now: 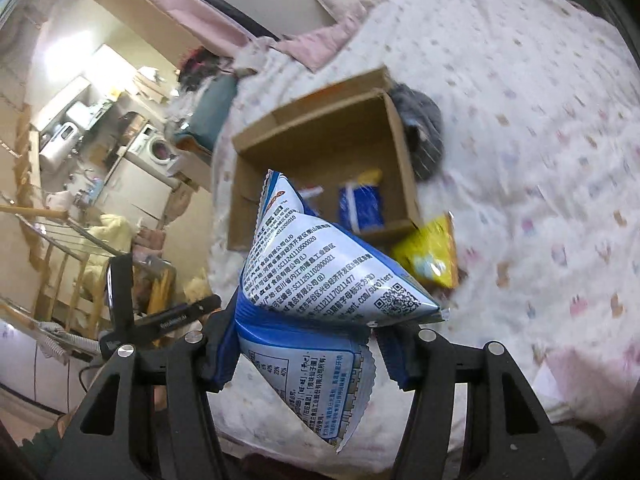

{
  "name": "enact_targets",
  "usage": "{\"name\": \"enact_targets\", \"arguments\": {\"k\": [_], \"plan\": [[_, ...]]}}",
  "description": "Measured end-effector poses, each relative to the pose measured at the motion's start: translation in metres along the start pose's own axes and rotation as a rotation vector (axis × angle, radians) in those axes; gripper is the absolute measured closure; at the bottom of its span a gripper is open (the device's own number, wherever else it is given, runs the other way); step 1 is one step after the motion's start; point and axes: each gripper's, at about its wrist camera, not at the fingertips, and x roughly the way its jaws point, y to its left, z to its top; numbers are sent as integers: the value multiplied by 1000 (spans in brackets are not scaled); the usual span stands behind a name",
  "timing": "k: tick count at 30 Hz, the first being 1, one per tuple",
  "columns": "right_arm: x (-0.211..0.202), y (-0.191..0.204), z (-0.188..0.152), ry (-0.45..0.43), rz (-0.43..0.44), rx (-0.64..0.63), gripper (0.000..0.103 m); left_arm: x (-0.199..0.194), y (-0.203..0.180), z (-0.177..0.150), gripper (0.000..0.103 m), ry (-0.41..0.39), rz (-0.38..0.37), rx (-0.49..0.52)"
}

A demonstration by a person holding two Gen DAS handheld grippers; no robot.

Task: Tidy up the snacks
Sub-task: 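Carry both packets over the box and open both tools to drop them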

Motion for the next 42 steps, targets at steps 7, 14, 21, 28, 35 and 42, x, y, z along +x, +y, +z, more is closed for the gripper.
{"name": "enact_targets", "arguments": {"k": [7, 14, 21, 28, 35, 42], "plan": [[14, 8, 36, -52, 40, -27, 42, -26, -2, 22, 70, -67, -11, 9], [37, 5, 71, -66, 57, -9, 42, -44, -17, 61, 70, -128, -17, 53], [66, 1, 96, -54, 59, 4, 42, -39, -37, 98, 70, -165, -5, 116], [99, -8, 107, -35, 49, 12, 42, -18, -50, 124, 70, -168, 19, 157], [135, -32, 99, -4, 69, 47, 42, 26, -62, 122, 70, -105, -14, 193], [154, -33, 104, 23, 61, 24, 42, 37, -71, 121, 70, -155, 42, 271]]}}
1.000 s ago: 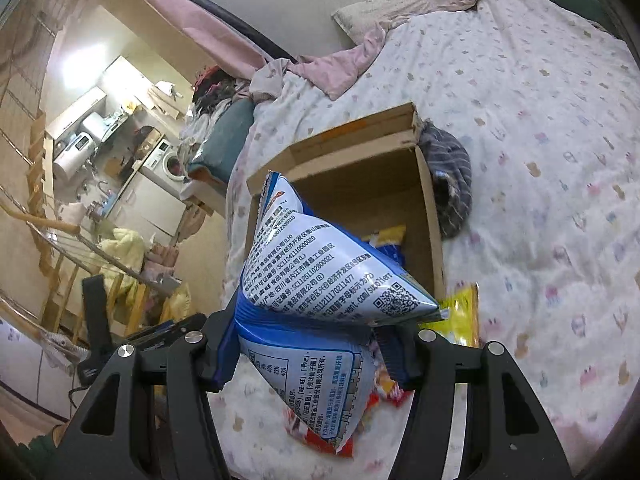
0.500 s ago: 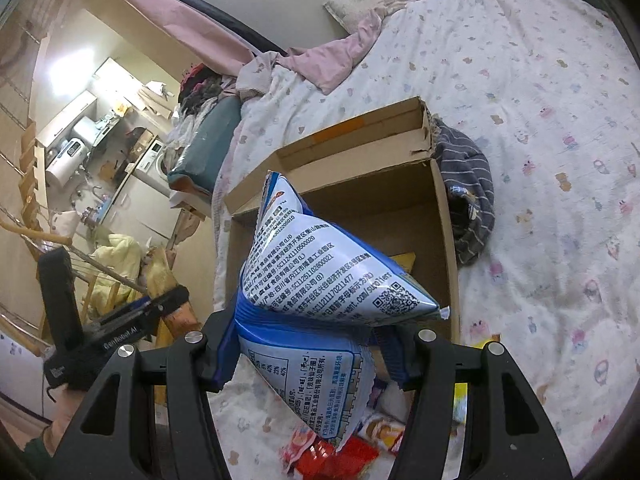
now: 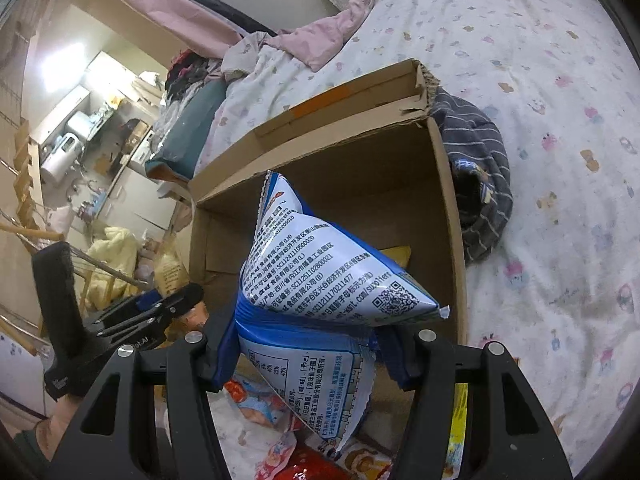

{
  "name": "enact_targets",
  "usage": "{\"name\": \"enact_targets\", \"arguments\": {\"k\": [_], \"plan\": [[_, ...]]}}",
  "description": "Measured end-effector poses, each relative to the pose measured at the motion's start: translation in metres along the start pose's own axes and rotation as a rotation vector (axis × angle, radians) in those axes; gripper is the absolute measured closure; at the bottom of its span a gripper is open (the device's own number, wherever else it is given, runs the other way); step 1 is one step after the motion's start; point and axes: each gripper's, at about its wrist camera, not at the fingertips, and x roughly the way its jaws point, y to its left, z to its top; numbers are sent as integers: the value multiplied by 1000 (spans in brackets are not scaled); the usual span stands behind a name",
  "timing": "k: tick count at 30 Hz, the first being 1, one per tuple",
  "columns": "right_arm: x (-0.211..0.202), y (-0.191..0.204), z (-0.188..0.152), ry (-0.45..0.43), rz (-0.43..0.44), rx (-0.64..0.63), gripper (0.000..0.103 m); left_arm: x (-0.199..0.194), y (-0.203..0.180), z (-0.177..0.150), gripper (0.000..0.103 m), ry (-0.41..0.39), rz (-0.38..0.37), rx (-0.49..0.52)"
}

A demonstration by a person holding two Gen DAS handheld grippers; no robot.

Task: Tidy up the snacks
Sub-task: 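Carry both packets over the box and open both tools to drop them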

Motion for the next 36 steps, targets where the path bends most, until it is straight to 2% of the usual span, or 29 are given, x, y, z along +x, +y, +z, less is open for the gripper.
{"name": "enact_targets", "arguments": {"k": [5, 10, 14, 21, 30, 36], "plan": [[18, 6, 0, 45, -46, -59, 42, -2, -2, 5, 69, -11, -31, 14], [22, 5, -3, 63, -77, -65, 41, -1, -3, 4, 69, -23, -13, 41], [23, 4, -1, 65, -95, -61, 41, 1, -1, 3, 69, 0, -45, 25], [25, 3, 0, 69, -114, -72, 40, -3, 3, 4, 69, -23, -52, -1], [27, 1, -2, 87, -115, -63, 38, -3, 0, 3, 68, -20, -81, -1], [25, 0, -1, 71, -80, -33, 32, -4, -2, 3, 67, -23, -84, 7]]}}
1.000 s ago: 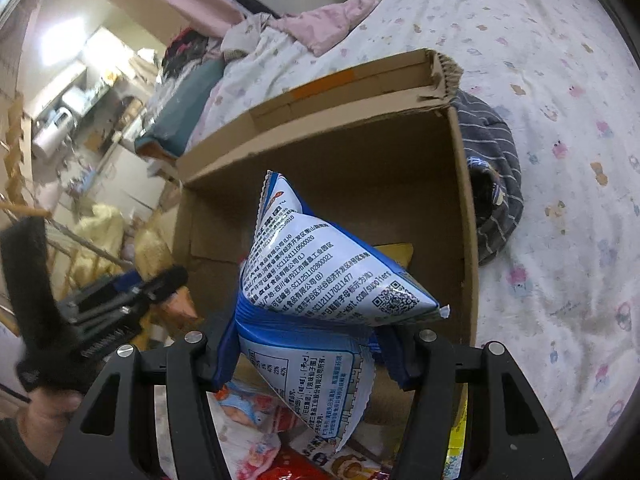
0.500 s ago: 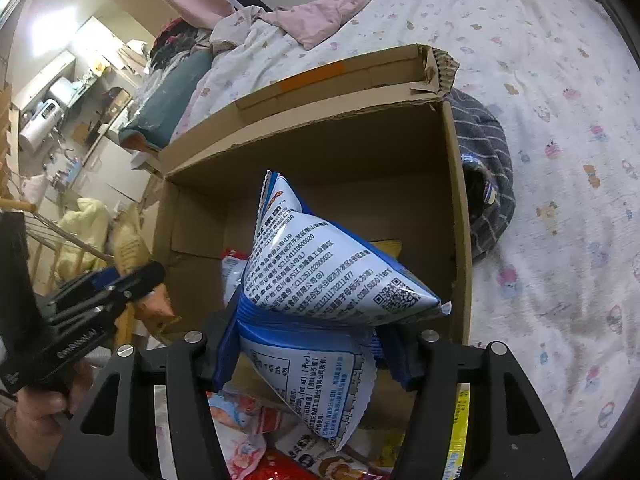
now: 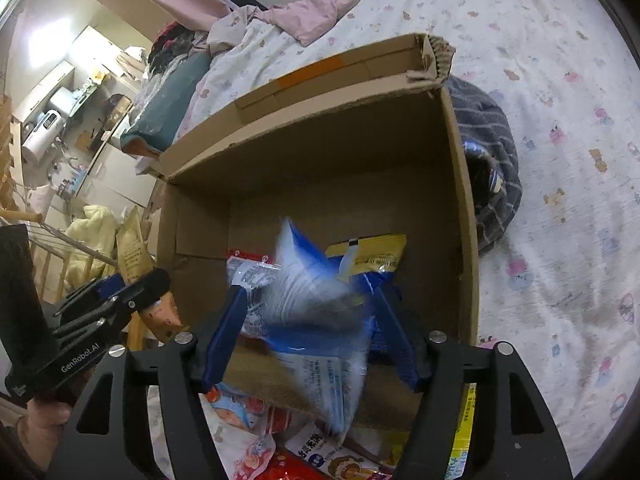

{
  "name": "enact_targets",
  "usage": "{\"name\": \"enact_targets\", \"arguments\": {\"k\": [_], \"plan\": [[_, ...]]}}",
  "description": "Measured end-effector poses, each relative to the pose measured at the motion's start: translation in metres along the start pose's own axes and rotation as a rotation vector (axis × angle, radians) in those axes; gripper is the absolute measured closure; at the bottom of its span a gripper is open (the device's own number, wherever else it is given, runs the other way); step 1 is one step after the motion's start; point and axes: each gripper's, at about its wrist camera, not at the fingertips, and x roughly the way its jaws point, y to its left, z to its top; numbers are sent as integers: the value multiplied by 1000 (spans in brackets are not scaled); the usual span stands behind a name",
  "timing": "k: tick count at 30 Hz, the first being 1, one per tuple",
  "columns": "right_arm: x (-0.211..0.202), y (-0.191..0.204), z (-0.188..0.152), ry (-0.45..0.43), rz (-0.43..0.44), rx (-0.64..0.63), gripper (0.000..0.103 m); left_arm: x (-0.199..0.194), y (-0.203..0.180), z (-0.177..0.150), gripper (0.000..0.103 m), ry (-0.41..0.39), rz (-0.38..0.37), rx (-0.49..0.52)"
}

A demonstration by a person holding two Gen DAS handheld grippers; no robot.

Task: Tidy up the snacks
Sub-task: 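Carry both packets over the box and open both tools to drop them, then withdraw both tools from the box back over the snack pile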

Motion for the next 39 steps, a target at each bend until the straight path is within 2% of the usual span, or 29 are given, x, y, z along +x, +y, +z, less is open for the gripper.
{"name": "enact_targets", "arguments": {"k": [2, 4, 6, 8, 12, 18, 26, 32, 36, 39], "plan": [[-3, 1, 1, -14, -4, -4, 20, 1, 1, 0, 67, 3, -1, -3], [-6, 1, 2, -38, -11, 0, 13, 1, 2, 1, 63, 9, -3, -5], [-10, -2, 4, -57, -15, 13, 12, -1, 2, 1, 34, 3, -4, -11], [-12, -5, 5, -63, -10, 32, 12, -5, 3, 1, 26, -35, 2, -20], [-16, -9, 6, -84, -21, 55, 12, -13, 3, 3, 25, -82, 23, -17], [-22, -12, 9, -109, -23, 64, 12, -11, 5, 3, 25, -67, -2, -31], [-29, -14, 10, -132, -36, 78, 12, -20, 7, 2, 25, -93, 25, -36], [-45, -13, 3, -153, -37, 87, 12, -36, 19, -7, 25, -126, -9, -91], [-62, -11, -7, -170, -29, 80, 12, -50, 35, -12, 25, -129, -54, -196], [-73, -6, -14, -186, -48, 57, 12, -62, 41, -17, 25, -154, -20, -218]]}}
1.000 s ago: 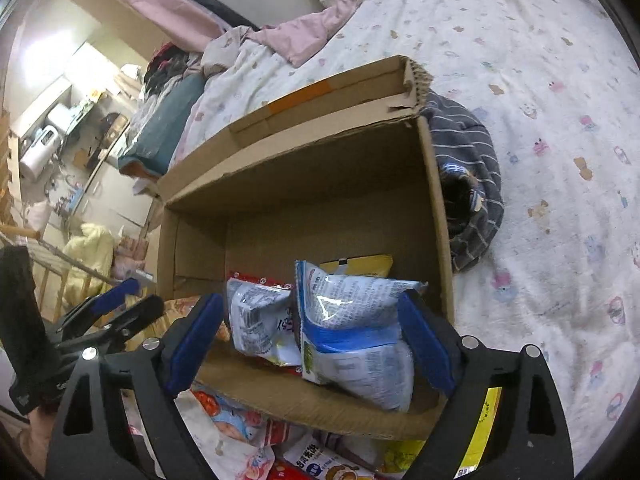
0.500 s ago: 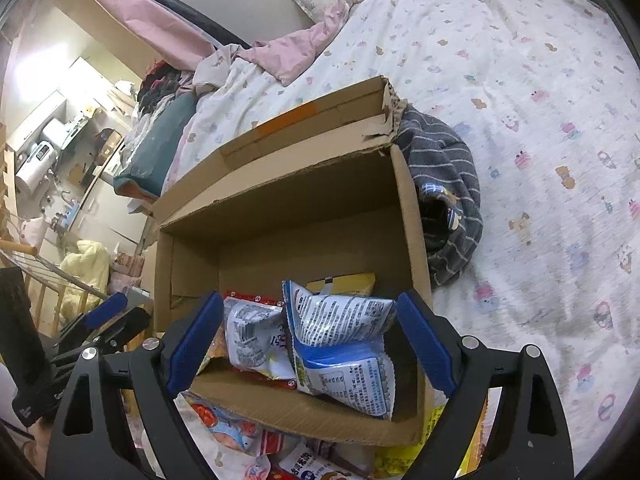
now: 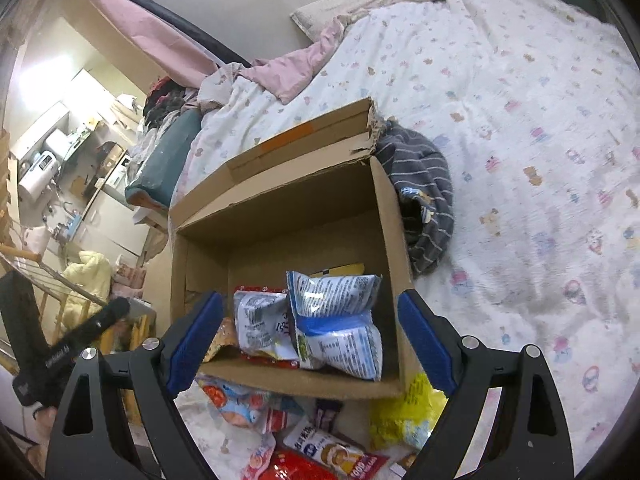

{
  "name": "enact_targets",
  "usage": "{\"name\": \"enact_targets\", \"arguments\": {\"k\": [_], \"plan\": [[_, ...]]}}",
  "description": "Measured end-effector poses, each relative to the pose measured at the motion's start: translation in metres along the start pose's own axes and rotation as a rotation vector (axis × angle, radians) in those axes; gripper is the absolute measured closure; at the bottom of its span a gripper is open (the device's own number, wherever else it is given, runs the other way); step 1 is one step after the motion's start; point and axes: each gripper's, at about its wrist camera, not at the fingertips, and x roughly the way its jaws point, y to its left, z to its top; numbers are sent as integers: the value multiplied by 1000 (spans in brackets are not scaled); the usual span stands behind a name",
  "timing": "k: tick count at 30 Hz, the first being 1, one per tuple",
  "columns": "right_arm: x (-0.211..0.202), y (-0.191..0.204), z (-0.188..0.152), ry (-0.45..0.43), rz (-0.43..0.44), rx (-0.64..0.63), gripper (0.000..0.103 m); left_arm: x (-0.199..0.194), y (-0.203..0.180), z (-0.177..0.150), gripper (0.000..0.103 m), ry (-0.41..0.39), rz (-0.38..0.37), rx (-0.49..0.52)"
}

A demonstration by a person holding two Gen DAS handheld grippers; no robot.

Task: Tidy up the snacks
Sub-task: 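Withdraw both tools from the box back over the snack pile, then grasp the yellow chip bag with the right tool while the left tool grasps the red-and-blue bag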

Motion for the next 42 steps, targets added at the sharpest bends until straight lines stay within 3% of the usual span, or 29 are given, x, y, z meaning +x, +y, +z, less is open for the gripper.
{"name": "enact_targets", "arguments": {"k": [3, 10, 15, 21, 26, 30, 34, 38, 42], "plan": [[-12, 1, -9, -15, -16, -12, 12, -11, 4, -8, 25, -29, 31, -6], [-23, -8, -29, 5, -42, 10, 12, -20, 19, -35, 25, 14, 3, -89], [-37, -10, -45, 2, -35, 28, 12, -37, 22, -45, 3, -32, 36, -88], [-46, -14, -65, 22, -73, -7, 12, -34, 13, -65, 3, 8, 83, -16], [-49, -32, -77, 56, -125, -13, 12, -25, 12, -76, 3, 59, 94, -15], [-47, -57, -80, 94, -103, 80, 12, -15, 12, -79, 3, 96, 124, -22], [-28, -75, -83, 184, -147, 169, 12, -8, 10, -78, 3, 127, 122, -32], [-5, -78, -91, 268, -208, 194, 12, -4, 10, -79, 3, 149, 103, -42], [13, -72, -87, 299, -235, 191, 12, -4, 13, -80, 3, 165, 83, -51]]}}
